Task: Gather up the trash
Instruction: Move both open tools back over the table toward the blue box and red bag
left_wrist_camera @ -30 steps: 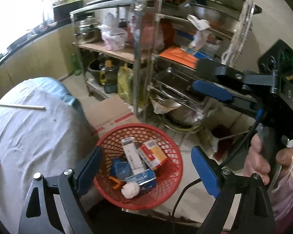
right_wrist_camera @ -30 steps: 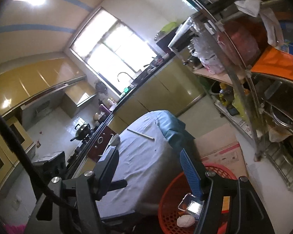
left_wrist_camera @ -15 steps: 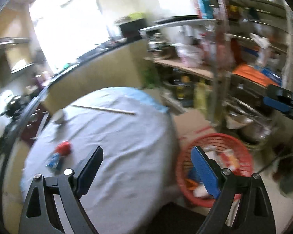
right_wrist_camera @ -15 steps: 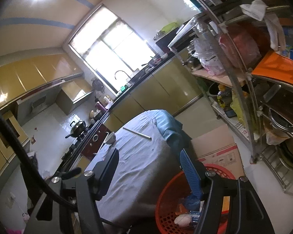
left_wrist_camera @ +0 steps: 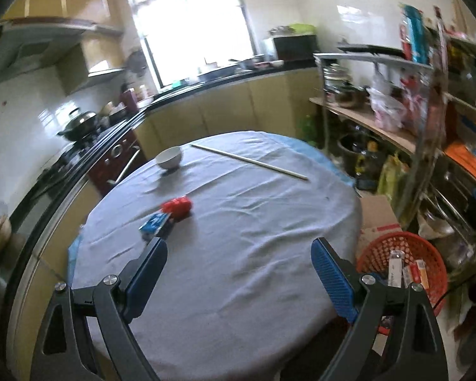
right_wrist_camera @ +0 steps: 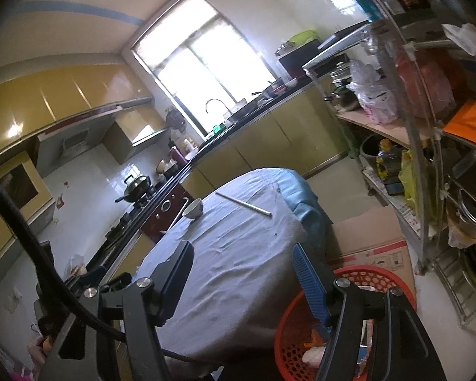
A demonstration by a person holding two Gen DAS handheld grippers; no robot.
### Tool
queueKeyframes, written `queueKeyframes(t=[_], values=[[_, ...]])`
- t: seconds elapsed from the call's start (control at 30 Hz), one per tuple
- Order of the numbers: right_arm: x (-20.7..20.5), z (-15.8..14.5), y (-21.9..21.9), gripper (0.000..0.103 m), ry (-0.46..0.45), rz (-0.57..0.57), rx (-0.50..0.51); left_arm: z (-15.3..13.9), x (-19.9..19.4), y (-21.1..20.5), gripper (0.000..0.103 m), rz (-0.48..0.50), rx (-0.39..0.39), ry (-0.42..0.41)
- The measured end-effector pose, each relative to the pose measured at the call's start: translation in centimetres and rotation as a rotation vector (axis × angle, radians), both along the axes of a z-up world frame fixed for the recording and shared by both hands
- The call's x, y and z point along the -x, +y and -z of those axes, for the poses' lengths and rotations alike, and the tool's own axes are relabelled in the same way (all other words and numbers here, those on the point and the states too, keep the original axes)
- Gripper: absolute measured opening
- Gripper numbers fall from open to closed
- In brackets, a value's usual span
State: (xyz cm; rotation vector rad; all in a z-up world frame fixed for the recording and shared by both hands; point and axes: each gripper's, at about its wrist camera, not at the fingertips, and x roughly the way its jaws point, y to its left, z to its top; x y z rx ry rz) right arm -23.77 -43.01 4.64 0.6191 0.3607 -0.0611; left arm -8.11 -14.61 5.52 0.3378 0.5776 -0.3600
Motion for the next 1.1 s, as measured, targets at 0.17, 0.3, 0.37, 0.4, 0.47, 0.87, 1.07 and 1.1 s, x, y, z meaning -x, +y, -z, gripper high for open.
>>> queueKeyframes(t=[0.17,0.3,0.37,0.4,0.47,0.87,1.07,1.1], values=[[-1.1,-0.4,1.9,0.069,0.002,-0.043,0.015,0.0,0.6,3.8,0.092,-0.084,0.047,-0.033],[-2.1,-0.6,3.5,0.069,0.007,-0.083,0.027,0.2,0.8,6.7,0.092,-0.162,0.087,-0.037],[-2.5,-0.8,4.5,0.069,0.01,-0.104,0.036,0.7,1.4,8.7,0.092,-0.194,0.136,-0.02],[-2.8,-0.9,5.1,0.069,0.011,-0.116,0.043,1.1,1.5,9.5,0.092,-0.201,0.157,-0.008],[-3.2,-1.2,6.0,0.069,0.01,-0.14,0.057,2.2,2.1,11.3,0.092,-0.213,0.199,0.031],[-8.0,-2.3,14.1,0.069,0.025,-0.312,0.106,4.9,3.5,15.9,0.092,-0.177,0.299,0.177],[-13.5,-2.4,17.2,0.069,0.05,-0.392,0.096,6.4,1.3,18.3,0.092,-0.232,0.36,0.246],[-14.8,-2.1,17.3,0.069,0.072,-0.401,0.069,6.7,0.8,18.6,0.092,-0.243,0.369,0.261]])
